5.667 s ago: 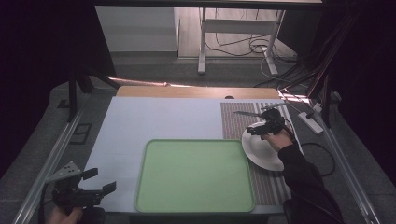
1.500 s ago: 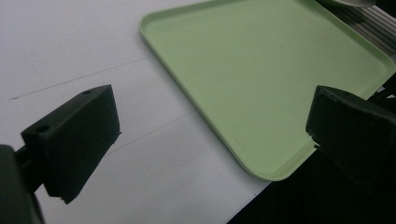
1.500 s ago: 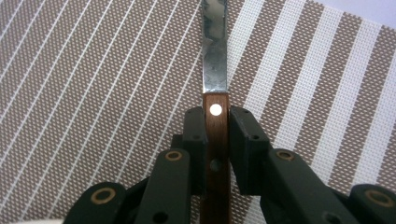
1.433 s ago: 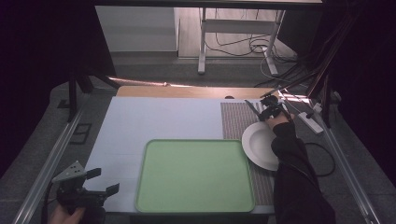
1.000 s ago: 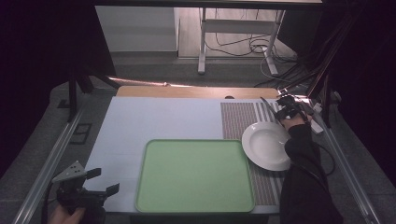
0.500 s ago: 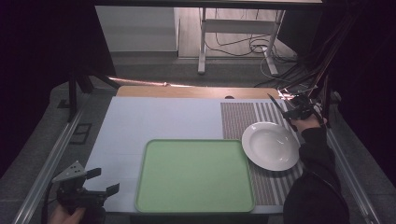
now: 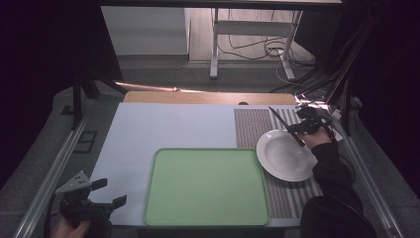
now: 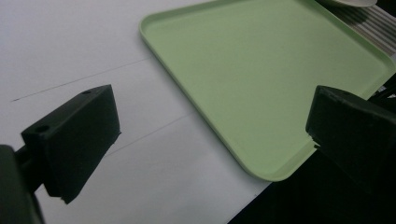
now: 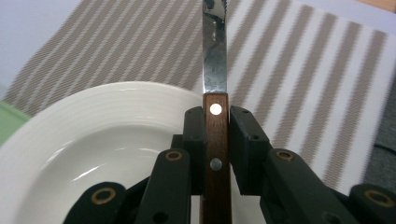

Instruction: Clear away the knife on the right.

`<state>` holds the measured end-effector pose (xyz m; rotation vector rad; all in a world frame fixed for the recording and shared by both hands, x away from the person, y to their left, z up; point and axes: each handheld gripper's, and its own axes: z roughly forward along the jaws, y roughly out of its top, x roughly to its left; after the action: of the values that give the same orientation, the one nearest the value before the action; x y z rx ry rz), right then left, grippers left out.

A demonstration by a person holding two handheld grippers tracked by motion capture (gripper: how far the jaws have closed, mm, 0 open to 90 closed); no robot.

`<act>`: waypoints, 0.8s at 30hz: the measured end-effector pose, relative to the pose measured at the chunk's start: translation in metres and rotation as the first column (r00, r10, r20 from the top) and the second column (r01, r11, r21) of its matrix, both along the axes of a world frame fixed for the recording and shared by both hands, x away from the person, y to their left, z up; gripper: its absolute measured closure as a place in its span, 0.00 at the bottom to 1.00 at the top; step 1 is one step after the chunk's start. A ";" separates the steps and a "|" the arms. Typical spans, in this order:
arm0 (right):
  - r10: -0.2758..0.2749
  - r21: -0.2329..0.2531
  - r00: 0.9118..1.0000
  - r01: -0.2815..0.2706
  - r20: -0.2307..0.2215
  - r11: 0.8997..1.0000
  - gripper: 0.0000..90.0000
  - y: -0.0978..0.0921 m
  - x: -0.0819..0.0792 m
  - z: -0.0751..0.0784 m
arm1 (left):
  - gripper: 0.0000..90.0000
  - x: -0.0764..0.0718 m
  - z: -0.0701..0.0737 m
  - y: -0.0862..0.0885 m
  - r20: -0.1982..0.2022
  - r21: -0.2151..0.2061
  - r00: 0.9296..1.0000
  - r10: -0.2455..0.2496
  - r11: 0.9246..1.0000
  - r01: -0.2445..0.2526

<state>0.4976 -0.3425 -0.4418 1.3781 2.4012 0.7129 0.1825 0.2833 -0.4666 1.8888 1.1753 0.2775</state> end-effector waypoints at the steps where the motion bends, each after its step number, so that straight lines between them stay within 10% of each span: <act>1: 0.011 0.000 1.000 -0.011 0.000 1.000 0.86 0.003 -0.002 0.000 | 0.03 0.000 0.000 0.000 0.001 0.000 1.000 0.000 1.000 0.000; 12: 0.122 0.009 0.992 -0.122 -0.019 0.992 0.86 0.037 -0.027 -0.006 | 0.03 0.000 0.000 0.000 0.003 0.004 1.000 -0.001 1.000 0.001; 24: 0.257 0.020 0.966 -0.257 -0.039 0.966 0.86 0.079 -0.065 -0.011 | 0.03 0.000 0.000 -0.001 0.003 0.010 1.000 0.000 1.000 0.000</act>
<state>0.4329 -0.2632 -0.4523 1.1066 2.6432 0.7723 0.1821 0.2823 -0.4663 1.8961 1.1738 0.2864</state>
